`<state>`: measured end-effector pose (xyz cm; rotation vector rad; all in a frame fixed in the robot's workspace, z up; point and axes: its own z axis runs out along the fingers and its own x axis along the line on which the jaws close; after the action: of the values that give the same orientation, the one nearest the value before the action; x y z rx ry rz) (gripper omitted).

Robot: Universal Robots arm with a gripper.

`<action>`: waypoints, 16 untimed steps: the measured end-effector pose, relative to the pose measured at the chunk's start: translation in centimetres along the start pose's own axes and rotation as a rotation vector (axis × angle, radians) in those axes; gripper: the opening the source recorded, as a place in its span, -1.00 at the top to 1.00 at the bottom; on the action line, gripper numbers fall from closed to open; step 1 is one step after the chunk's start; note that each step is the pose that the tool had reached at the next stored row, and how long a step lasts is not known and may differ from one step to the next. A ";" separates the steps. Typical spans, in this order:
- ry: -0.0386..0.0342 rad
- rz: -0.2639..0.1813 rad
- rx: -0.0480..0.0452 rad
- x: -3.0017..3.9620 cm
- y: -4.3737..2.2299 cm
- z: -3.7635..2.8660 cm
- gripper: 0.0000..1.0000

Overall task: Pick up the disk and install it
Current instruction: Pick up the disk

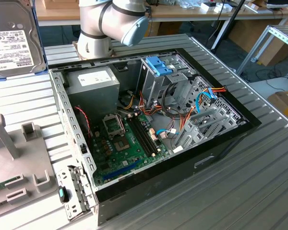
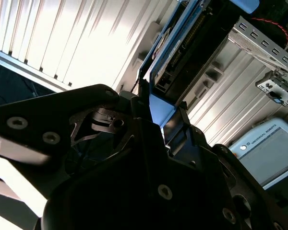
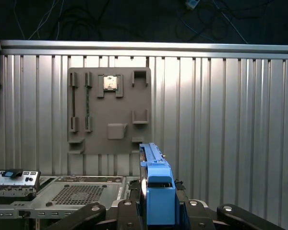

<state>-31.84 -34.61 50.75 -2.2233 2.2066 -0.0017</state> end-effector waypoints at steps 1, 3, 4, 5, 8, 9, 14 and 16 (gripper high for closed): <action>0.0000 0.000 0.0000 -0.02 -0.35 0.00 0.27; 0.0000 0.000 0.0000 -0.08 -0.95 0.01 0.27; 0.0000 0.000 0.0000 -0.10 -1.19 0.01 0.27; 0.0000 0.000 0.0000 -0.13 -1.53 0.01 0.27; 0.0000 0.000 0.0000 -0.22 -2.07 0.02 0.27; 0.0000 0.000 0.0000 -0.26 -2.22 0.02 0.27; 0.0000 0.000 0.0000 -0.46 -2.93 0.03 0.27; 0.0000 0.000 0.0001 -0.53 -3.18 0.03 0.27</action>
<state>-28.66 -34.06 50.75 -2.2233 2.2065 -0.0017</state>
